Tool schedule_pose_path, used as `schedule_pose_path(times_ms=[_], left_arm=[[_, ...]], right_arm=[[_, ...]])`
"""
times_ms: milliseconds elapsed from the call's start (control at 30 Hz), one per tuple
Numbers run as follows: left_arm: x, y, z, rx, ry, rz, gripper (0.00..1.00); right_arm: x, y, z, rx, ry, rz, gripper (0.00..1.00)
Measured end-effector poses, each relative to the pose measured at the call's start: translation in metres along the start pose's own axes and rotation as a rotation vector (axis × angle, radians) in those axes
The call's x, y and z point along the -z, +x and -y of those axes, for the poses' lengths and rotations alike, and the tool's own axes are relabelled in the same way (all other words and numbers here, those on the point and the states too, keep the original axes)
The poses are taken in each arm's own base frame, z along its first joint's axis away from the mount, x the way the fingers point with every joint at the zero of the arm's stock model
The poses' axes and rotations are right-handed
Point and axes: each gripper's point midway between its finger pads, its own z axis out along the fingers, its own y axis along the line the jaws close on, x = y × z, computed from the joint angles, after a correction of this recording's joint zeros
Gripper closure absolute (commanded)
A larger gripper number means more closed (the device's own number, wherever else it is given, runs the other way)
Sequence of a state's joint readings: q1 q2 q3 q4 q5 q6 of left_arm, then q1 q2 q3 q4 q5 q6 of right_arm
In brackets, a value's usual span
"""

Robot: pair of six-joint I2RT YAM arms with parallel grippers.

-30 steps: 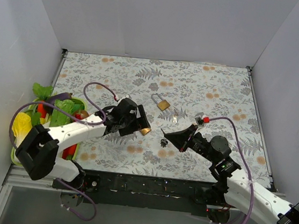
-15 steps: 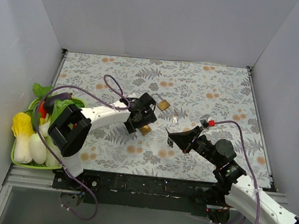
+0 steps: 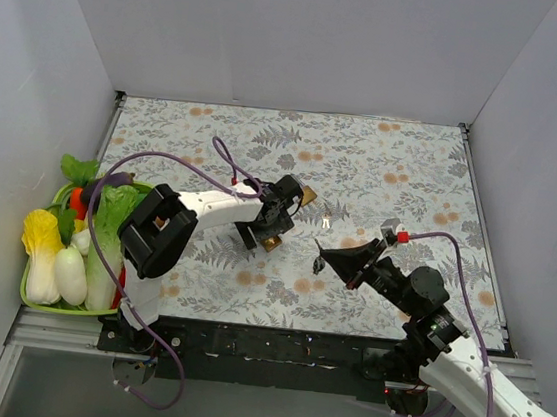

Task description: Unlock with the key

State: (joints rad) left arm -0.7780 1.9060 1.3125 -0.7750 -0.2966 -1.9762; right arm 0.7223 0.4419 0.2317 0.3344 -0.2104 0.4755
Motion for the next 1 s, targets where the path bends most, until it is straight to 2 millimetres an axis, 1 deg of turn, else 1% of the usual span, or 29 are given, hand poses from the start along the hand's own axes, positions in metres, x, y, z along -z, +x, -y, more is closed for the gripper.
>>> schedule_pose_path(times_ms=[300, 500, 633, 667, 767, 867, 900, 1000], left_arm=[[-0.003, -0.003, -0.009, -0.005, -0.048, 0.030, 0.31], [-0.004, -0.003, -0.006, -0.019, -0.060, 0.042, 0.34], [-0.004, -0.003, -0.006, -0.018, -0.059, 0.043, 0.40], [-0.004, -0.003, -0.005, -0.017, -0.056, 0.043, 0.44], [-0.005, -0.003, -0.001, -0.014, -0.042, 0.041, 0.47], [-0.005, -0.002, 0.002, -0.013, -0.030, 0.039, 0.65], [-0.005, -0.001, 0.003, -0.012, -0.024, 0.037, 0.83], [-0.004, 0.001, 0.010, -0.008, 0.003, 0.025, 0.95]], right_arm=[[0.005, 0.001, 0.003, 0.010, 0.020, -0.001, 0.99], [0.005, 0.001, 0.004, 0.009, 0.029, -0.001, 0.99], [0.005, 0.001, 0.005, 0.011, 0.030, -0.002, 0.99], [0.005, 0.002, 0.005, 0.011, 0.030, -0.003, 0.99], [0.005, 0.002, 0.005, 0.011, 0.031, -0.006, 0.99], [0.005, 0.005, 0.007, 0.009, 0.037, -0.015, 0.99], [0.005, 0.006, 0.007, 0.007, 0.041, -0.020, 0.99], [0.005, 0.009, 0.009, 0.007, 0.049, -0.032, 0.99]])
